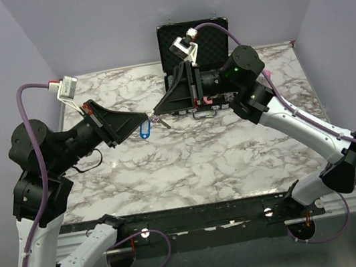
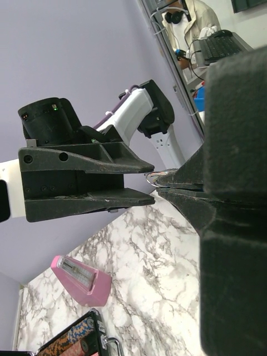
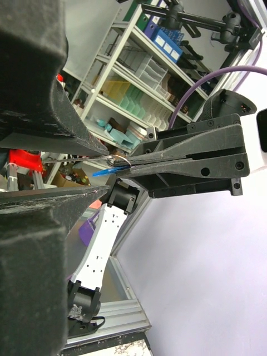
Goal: Remove the keys from the keyring
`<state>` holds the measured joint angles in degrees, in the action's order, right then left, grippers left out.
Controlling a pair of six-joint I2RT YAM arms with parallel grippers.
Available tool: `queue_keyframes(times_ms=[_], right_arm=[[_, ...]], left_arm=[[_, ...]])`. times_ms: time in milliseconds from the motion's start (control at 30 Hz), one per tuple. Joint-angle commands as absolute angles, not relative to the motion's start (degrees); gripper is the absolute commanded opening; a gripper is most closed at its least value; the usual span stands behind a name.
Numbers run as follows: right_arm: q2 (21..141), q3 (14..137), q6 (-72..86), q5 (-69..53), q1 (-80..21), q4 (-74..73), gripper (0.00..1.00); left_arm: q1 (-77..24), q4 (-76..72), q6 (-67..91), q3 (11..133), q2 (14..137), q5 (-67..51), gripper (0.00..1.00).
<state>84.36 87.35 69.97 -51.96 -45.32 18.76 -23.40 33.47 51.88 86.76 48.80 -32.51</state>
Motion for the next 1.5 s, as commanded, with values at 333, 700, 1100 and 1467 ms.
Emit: queue_keyframes(times_ms=[333, 700, 1100, 1467], right_arm=[[83.23, 87.45, 68.91, -51.94, -45.53, 17.14, 0.32], [82.79, 87.10, 68.82, -52.38, -45.53, 17.67, 0.27], [83.41, 87.80, 67.15, -52.12, -45.53, 14.77, 0.18], [84.11, 88.24, 66.09, -52.21, -45.53, 13.45, 0.13]], left_arm=[[-26.10, 33.92, 50.10, 87.89, 50.01, -27.86, 0.00], [-27.33, 35.16, 49.04, 88.59, 50.98, -25.75, 0.00], [-28.21, 34.37, 48.25, 88.77, 50.54, -24.87, 0.00], [-28.74, 34.10, 46.50, 89.12, 50.19, -27.07, 0.00]])
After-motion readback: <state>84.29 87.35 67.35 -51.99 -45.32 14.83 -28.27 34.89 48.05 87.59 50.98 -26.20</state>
